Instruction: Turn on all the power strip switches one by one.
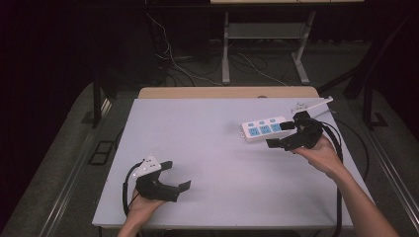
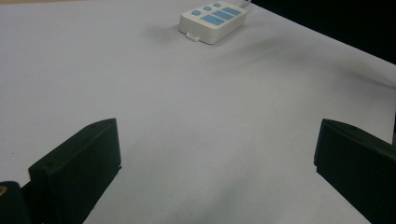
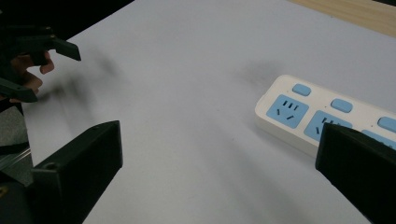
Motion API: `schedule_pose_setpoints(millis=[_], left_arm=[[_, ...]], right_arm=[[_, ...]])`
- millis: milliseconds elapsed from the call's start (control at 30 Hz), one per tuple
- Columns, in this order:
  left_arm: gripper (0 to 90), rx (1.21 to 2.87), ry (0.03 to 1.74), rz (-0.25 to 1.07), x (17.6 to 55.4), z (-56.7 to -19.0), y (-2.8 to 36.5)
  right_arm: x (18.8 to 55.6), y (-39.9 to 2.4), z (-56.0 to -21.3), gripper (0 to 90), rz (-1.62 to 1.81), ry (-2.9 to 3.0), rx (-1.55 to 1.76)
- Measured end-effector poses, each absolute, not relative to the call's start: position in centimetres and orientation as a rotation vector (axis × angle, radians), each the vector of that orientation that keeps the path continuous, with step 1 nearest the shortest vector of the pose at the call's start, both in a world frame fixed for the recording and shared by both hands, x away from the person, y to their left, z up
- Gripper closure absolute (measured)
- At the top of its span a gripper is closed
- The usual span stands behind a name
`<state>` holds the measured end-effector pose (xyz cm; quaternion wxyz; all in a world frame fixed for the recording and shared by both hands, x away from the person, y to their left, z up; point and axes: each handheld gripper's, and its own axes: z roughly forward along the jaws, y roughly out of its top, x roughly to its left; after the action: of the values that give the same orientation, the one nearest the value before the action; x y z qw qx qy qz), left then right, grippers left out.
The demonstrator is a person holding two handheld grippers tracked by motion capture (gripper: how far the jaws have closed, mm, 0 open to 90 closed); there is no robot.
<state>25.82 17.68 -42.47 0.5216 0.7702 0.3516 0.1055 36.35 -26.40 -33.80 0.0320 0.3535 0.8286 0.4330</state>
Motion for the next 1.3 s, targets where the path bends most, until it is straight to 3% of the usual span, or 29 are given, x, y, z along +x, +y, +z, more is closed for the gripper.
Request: schedule_pose_setpoints(millis=[900,1300], left_arm=[[0.0,1.853,0.829,0.24,25.8,-42.4,17.5],[0.0,1.85,0.83,0.24,25.6,-42.3,17.5]], right_arm=[[41.8,-24.9,-32.4,0.5,1.262,2.529,1.157],[44.6,-24.1,-33.4,0.5,1.244,2.504,1.237]])
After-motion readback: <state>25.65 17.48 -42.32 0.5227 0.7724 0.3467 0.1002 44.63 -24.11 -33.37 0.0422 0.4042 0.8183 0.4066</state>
